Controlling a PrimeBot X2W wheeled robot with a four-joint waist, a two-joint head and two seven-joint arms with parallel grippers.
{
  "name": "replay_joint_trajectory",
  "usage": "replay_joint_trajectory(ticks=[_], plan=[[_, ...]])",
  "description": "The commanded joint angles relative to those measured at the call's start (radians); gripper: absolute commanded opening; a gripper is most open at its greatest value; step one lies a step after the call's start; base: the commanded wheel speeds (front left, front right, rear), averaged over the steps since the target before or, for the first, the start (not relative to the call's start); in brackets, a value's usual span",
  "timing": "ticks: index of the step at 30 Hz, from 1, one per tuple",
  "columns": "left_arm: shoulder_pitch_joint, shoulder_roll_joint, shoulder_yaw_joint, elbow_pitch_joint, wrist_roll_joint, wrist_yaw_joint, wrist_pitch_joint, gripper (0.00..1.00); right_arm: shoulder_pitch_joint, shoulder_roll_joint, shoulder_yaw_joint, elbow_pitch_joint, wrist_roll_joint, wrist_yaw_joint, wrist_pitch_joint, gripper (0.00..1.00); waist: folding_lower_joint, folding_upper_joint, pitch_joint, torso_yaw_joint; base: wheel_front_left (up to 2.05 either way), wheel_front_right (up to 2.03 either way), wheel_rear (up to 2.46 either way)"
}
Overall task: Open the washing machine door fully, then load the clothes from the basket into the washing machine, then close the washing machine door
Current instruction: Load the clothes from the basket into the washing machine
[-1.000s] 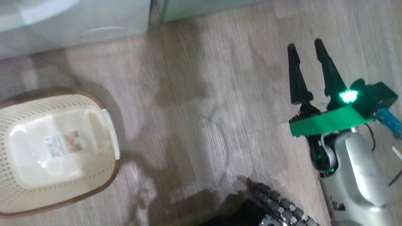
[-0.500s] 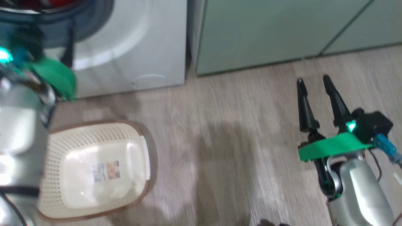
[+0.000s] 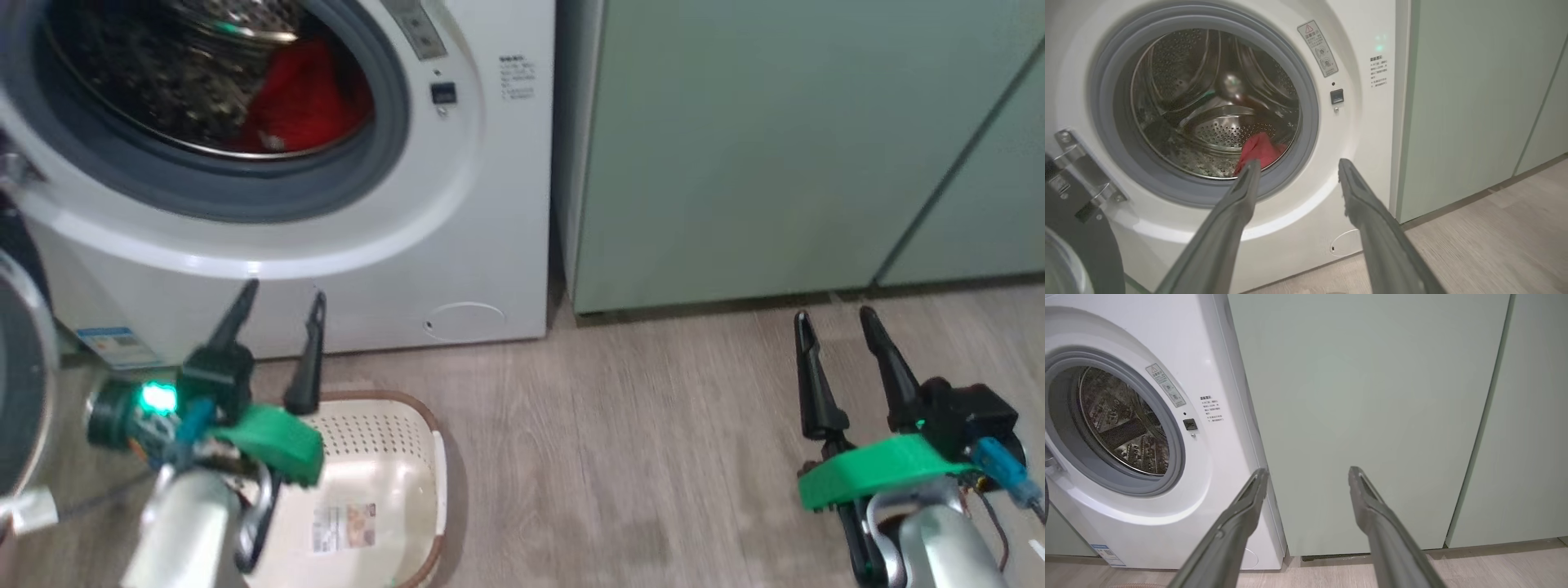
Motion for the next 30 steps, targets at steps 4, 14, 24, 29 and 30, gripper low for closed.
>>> replay_joint_trajectory(ticks=[4,14,24,29,30], plan=[[0.026,-0.031,0.066,-0.095,-0.004,0.023,-0.010,1.00,-0.012,-0.003,0.030,-0.035,-0.008,0.000,-0.009,1.00,0.0002,-0.0001,-0.050,0.036,0.00,0.00,0.00],[0.164,-0.105,0.128,-0.190,-0.013,-0.004,-0.010,1.00,0.015,-0.003,0.025,-0.042,0.006,0.000,-0.009,1.00,0.0002,-0.0001,-0.085,0.050,0.00,0.00,0.00],[0.209,-0.140,0.144,-0.181,0.009,-0.021,-0.010,1.00,0.034,-0.003,0.022,-0.047,0.015,0.000,-0.009,1.00,0.0002,-0.0001,-0.090,0.056,0.00,0.00,0.00],[0.207,-0.147,0.149,-0.174,0.013,-0.025,-0.010,1.00,0.032,-0.003,0.017,-0.048,0.015,0.000,-0.009,1.00,0.0002,-0.0001,-0.094,0.062,0.00,0.00,0.00],[0.206,-0.148,0.149,-0.173,0.014,-0.026,-0.010,1.00,0.032,-0.003,0.017,-0.048,0.015,0.000,-0.009,1.00,0.0002,-0.0001,-0.095,0.062,0.00,0.00,0.00]])
